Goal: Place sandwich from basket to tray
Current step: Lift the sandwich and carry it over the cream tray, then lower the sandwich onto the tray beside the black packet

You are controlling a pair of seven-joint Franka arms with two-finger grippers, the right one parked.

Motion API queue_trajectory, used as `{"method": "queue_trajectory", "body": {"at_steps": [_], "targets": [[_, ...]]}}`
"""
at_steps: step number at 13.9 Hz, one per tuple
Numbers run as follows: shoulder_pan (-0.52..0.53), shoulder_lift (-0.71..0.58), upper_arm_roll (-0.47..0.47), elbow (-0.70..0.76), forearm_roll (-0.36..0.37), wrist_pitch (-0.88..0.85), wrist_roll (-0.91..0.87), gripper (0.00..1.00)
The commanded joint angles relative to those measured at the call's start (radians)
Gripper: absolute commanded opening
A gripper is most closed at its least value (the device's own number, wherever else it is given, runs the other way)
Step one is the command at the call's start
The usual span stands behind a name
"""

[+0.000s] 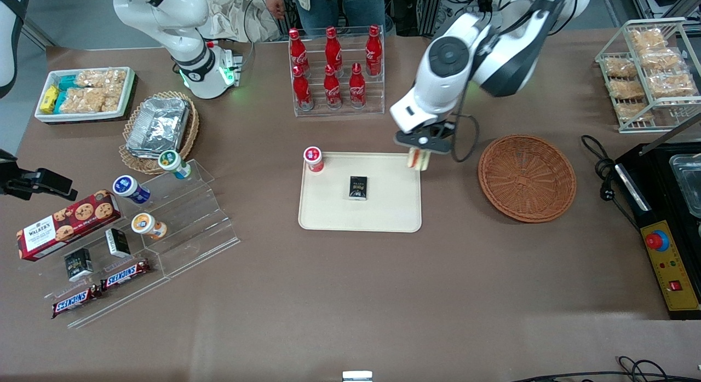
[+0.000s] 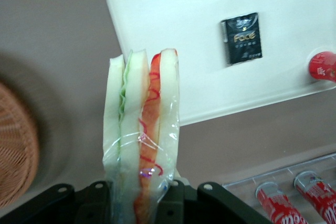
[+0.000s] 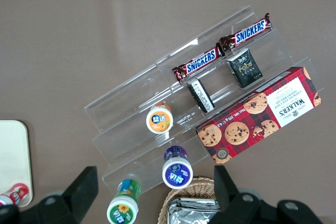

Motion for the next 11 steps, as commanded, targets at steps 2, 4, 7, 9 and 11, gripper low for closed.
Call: {"method": "queue_trajectory", "body": {"at_steps": [2,4,7,9,11], "targets": [[-0.011,0.211,0.009,0.014,0.023,0.177,0.003,0.00],[-0.010,0.266,0.014,0.014,0.028,0.235,0.000,0.00],[-0.008,0.318,0.015,0.020,0.106,0.248,-0.071,0.00],[-0.005,0.333,0.015,0.015,0.177,0.261,-0.097,0.00],[-0.005,0.344,0.017,0.018,0.177,0.264,-0.099,0.00]]}}
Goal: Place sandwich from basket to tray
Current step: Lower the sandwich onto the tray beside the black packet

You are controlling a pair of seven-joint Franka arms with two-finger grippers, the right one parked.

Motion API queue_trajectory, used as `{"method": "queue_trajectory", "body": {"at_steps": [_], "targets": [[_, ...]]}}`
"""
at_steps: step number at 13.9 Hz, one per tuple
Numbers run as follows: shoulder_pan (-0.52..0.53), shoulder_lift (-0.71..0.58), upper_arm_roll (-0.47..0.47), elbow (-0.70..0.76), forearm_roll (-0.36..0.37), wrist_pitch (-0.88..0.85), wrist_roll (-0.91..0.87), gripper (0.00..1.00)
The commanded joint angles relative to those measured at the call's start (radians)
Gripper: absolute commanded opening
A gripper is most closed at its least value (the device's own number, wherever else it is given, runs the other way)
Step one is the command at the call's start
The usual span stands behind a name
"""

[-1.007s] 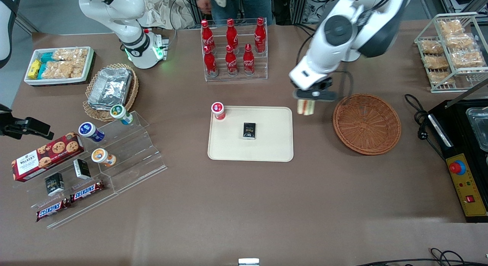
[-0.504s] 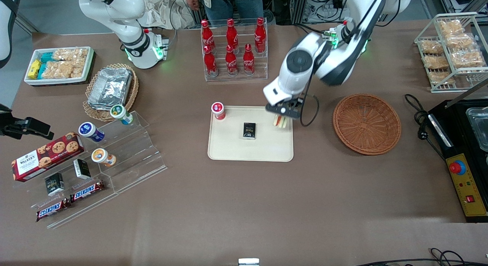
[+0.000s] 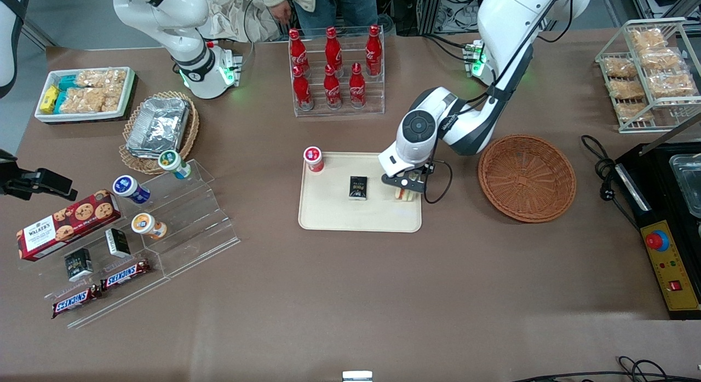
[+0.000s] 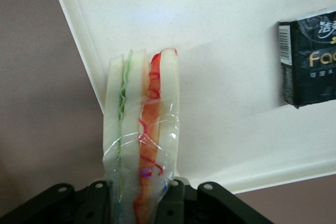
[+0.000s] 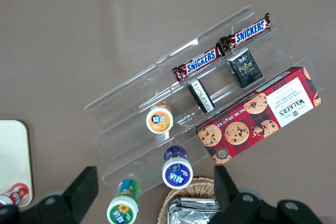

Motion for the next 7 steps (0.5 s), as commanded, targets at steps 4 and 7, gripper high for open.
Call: {"method": "queue_trajectory", "body": {"at_steps": [4,7], "targets": [[0.001,0.034,-0.001,0.022,0.028,0.009,-0.088,0.98],[0.001,0.034,-0.001,0.031,0.028,0.006,-0.091,1.00]]}}
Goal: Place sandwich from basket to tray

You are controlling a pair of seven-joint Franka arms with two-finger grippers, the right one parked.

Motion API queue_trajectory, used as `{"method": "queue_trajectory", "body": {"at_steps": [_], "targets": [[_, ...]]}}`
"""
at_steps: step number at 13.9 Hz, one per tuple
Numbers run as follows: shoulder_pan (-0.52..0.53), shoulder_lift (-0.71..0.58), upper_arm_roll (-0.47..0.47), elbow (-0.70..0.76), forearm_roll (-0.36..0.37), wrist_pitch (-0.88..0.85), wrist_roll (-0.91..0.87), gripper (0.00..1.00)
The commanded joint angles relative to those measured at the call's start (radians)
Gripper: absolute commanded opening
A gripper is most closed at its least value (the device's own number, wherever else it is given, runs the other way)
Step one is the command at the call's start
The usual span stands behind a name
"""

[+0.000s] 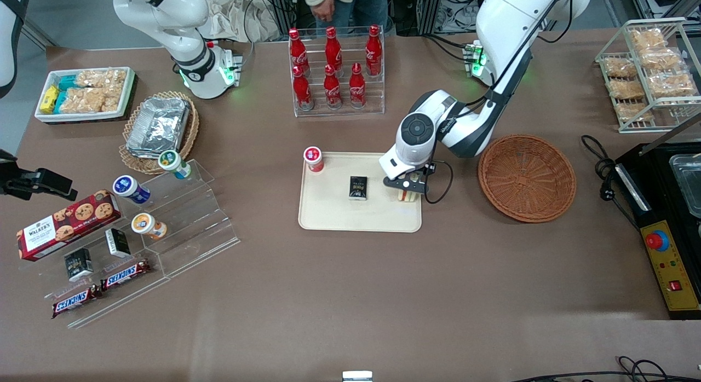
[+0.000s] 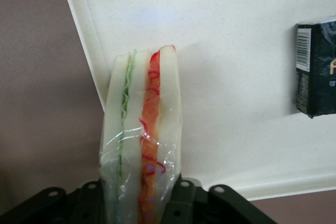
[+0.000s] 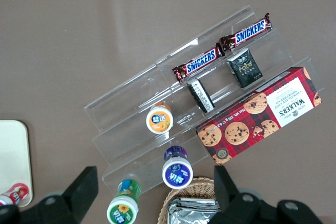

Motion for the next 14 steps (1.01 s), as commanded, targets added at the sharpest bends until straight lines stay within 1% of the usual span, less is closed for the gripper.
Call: {"method": "queue_trajectory", "body": {"at_steps": [1,2,5,7,8,9,11,14], "targets": [[-0.001,0.015,-0.004,0.039,0.023,-0.006,-0.028,1.00],[0.001,0.015,-0.004,0.039,0.023,-0.006,-0.031,1.00],[-0.001,0.001,-0.005,0.039,0.021,-0.015,-0.121,1.00],[0.008,-0.065,-0.004,0.053,-0.008,-0.051,-0.132,1.00],[0.030,-0.085,-0.007,0.089,-0.026,-0.084,-0.132,1.00],[0.036,-0.109,-0.008,0.138,-0.029,-0.179,-0.114,1.00],[0.045,-0.114,-0.005,0.297,-0.051,-0.384,-0.027,1.00],[0.108,-0.134,-0.005,0.479,-0.059,-0.634,0.133,1.00]]}}
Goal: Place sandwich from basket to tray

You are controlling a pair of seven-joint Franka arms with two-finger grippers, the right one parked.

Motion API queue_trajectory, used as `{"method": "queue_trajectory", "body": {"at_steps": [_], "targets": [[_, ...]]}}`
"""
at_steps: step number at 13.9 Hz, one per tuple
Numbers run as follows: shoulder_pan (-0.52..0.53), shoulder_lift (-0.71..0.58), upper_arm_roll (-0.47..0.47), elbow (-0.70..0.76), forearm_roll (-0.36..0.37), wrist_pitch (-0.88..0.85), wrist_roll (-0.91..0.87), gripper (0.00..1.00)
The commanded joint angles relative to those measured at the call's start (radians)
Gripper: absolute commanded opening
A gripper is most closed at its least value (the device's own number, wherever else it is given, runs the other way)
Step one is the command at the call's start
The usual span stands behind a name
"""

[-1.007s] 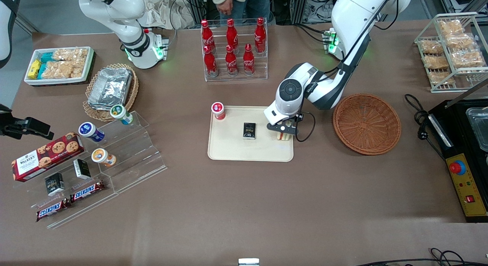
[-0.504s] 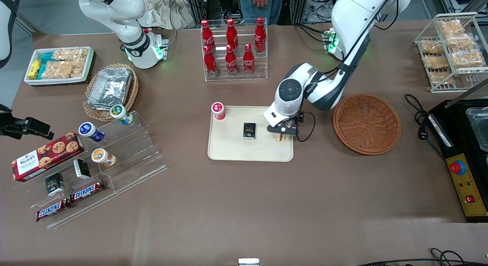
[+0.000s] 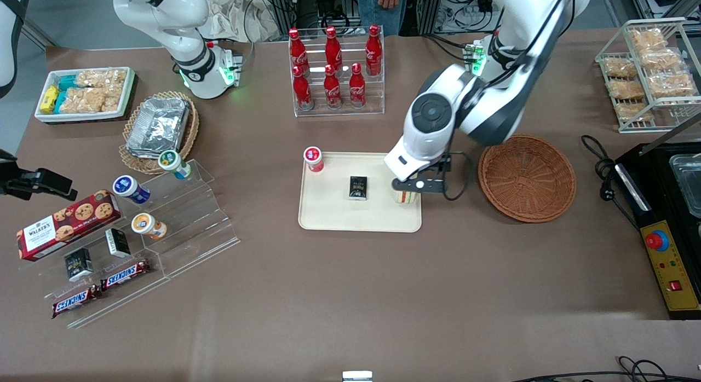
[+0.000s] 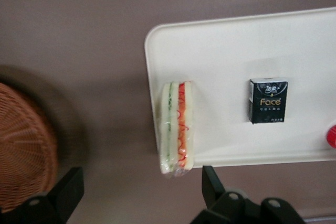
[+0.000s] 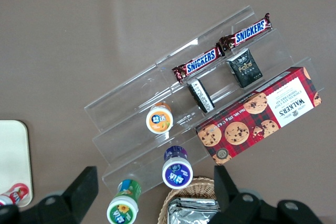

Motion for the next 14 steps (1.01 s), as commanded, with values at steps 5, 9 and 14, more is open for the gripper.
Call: {"method": "queue_trajectory", "body": {"at_steps": [5,9,14], "targets": [[0.236,-0.194,-0.005,0.121,-0.018,-0.298,0.364,1.00],[0.399,-0.323,-0.004,0.113,-0.018,-0.355,0.500,1.00],[0.419,-0.321,-0.005,0.098,-0.001,-0.351,0.397,1.00]]}}
